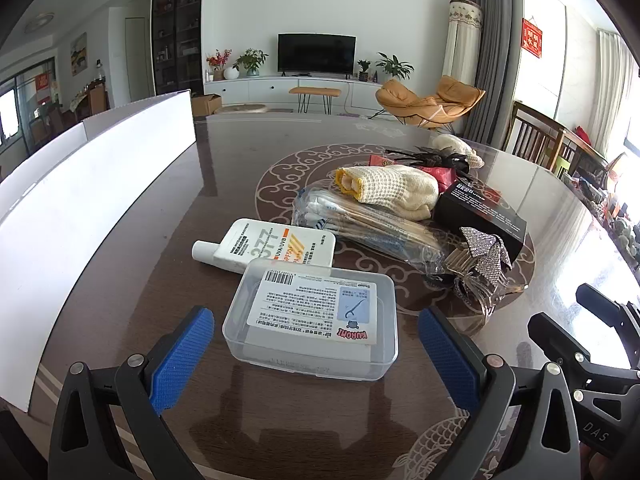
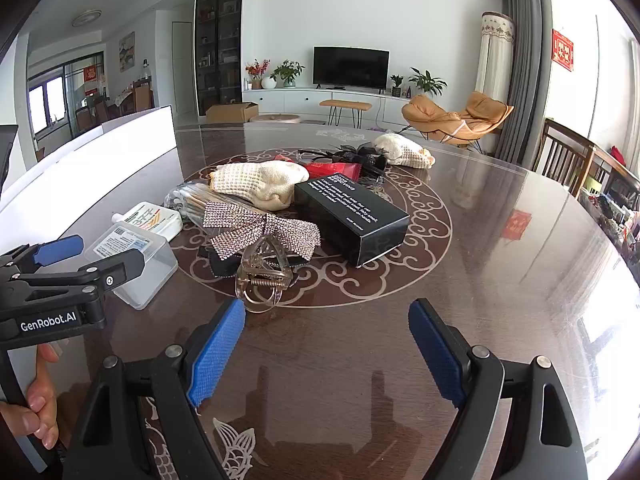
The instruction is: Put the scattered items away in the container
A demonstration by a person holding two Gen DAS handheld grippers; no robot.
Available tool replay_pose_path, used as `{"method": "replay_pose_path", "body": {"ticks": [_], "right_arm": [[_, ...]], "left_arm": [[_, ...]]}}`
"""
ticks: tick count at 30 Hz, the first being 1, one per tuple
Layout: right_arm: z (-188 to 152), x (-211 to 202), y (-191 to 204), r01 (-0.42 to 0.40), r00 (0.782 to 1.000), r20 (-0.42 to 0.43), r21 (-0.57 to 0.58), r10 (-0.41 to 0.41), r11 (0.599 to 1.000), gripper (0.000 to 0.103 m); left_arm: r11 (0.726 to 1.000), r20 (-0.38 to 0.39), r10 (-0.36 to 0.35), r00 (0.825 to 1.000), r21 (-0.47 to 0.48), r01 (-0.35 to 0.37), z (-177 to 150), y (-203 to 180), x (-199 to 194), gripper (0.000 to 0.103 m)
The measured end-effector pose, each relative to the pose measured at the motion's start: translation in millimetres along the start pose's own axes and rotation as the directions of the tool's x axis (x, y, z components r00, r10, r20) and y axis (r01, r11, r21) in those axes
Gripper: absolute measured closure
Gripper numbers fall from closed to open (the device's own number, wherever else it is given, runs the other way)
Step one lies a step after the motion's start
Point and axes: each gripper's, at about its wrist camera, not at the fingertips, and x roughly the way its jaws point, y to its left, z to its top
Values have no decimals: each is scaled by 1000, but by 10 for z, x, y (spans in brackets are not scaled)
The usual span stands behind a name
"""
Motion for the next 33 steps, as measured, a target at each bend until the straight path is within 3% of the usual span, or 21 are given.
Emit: {"method": "replay_pose_path", "body": {"ticks": [33], "right_arm": [[0,4,-19,-10,1000,-4,12,10,1000,18]], "left_arm": [[1000,-7,-5,1000,-4,5,5,2,-2,0]]}}
